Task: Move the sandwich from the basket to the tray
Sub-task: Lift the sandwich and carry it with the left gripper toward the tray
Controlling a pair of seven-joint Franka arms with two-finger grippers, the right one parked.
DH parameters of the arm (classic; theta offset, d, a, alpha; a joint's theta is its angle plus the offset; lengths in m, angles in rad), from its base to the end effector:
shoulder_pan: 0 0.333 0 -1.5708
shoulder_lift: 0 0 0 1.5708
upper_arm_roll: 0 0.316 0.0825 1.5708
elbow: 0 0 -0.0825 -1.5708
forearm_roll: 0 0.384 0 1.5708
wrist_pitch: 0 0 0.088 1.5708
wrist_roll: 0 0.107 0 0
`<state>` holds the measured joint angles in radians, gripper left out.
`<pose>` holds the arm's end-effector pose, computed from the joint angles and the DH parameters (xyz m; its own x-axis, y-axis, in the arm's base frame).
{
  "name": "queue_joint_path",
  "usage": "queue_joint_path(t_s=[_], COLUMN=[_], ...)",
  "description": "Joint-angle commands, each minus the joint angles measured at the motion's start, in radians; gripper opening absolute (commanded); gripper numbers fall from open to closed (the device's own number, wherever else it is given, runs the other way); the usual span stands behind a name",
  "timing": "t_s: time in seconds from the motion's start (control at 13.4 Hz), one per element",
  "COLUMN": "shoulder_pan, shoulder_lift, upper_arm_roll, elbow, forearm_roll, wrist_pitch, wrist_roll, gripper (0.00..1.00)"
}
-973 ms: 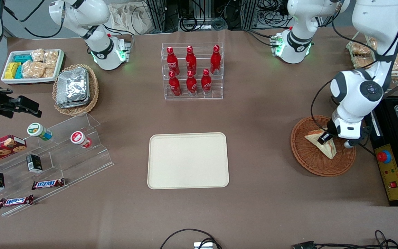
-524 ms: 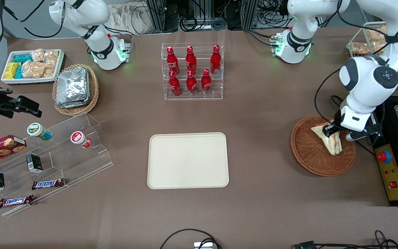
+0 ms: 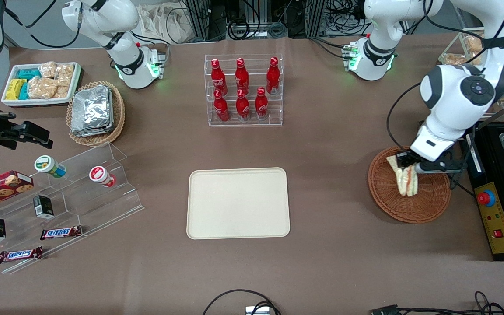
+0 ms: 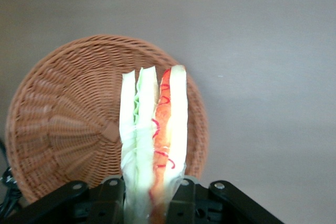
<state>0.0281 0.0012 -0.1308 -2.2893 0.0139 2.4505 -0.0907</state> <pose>0.5272 -0.0543 0.3662 0.9870 -0.0214 0.1596 -0.0223 -0.9997 0.0042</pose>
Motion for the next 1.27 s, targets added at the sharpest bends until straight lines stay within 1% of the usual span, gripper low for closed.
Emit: queue_joint_path(t_s=[0.0, 0.22, 0.3, 0.37, 0.52, 0.6, 0.75, 0.82, 0.9, 1.2], shoulder_pan=[-0.004, -0.005, -0.005, -0.005, -0.008, -0.029, -0.115, -0.143, -0.169, -0.235], shoulder_lift=[0.022, 0.071, 0.085, 0.109, 0.185, 0.222, 0.307, 0.353, 0.397, 0.561], upper_arm_roll=[-0.061, -0.151, -0.182, -0.222, -0.309, -0.335, -0.339, -0.339, -0.337, -0.337], elbow=[0.138, 0.284, 0.319, 0.361, 0.450, 0.490, 0.566, 0.606, 0.648, 0.804], forearm_roll=[0.008, 0.015, 0.041, 0.076, 0.142, 0.179, 0.248, 0.285, 0.307, 0.308], wrist_pitch=[-0.147, -0.278, -0.309, -0.339, -0.389, -0.399, -0.404, -0.404, -0.403, -0.397], wrist_roll=[-0.015, -0.073, -0.101, -0.151, -0.266, -0.317, -0.430, -0.466, -0.487, -0.492], gripper=[0.00, 0.00, 0.00, 0.04, 0.03, 0.02, 0.02, 0.02, 0.02, 0.02])
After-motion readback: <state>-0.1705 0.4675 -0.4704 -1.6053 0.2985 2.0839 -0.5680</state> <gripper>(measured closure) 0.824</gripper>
